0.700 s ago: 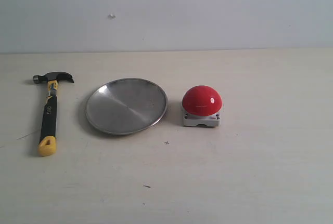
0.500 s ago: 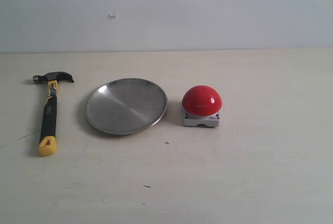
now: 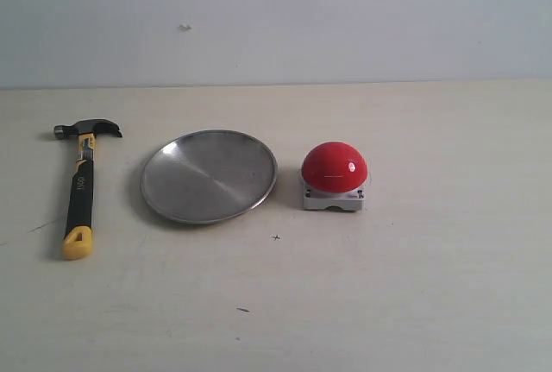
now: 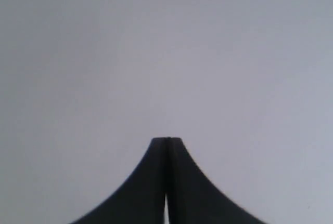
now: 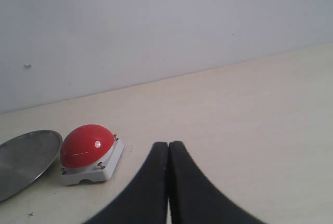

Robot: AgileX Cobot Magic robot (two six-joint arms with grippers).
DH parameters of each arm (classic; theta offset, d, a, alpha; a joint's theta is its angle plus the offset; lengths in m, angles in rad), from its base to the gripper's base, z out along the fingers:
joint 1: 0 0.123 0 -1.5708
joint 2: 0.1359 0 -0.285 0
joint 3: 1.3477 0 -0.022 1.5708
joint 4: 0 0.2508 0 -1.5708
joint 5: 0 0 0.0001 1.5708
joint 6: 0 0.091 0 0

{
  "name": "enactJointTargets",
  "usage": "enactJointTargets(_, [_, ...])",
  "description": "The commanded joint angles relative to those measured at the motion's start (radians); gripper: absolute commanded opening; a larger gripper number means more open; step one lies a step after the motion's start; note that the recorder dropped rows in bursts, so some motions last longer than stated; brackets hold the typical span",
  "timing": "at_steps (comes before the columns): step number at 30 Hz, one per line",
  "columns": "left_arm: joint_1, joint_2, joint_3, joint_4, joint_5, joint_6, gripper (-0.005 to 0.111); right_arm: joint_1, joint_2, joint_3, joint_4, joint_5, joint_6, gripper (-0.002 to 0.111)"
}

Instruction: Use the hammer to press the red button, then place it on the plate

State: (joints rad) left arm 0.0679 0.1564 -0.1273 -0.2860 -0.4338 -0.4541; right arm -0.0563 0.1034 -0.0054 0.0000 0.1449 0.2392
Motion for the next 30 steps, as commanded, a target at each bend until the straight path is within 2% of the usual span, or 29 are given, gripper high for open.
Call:
enactJointTargets(1, [0.002, 0.216, -0.203, 0.025, 0.126, 0.131, 0.0, -0.005, -0.005, 0.005, 0.0, -0.005, -0.003, 0.0])
enactJointTargets(11, [-0.003, 1.077, -0.774, 0.059, 0.852, 0.348, 0.0, -0.005, -0.005, 0.005, 0.0, -0.005, -0.003, 0.0])
enactJointTargets(15, [-0.054, 1.423, -1.003, 0.079, 1.062, 0.401, 0.0, -0.005, -0.005, 0.005, 0.0, -0.005, -0.003, 0.0])
enactJointTargets(21, [-0.113, 1.78, -1.313, 0.239, 1.237, 0.305, 0.0, -0.005, -0.005, 0.005, 0.0, -0.005, -0.003, 0.0])
enactJointTargets(30, [-0.123, 2.112, -1.808, 0.267, 1.526, 0.305, 0.0, -0.005, -0.005, 0.005, 0.0, -0.005, -0.003, 0.0])
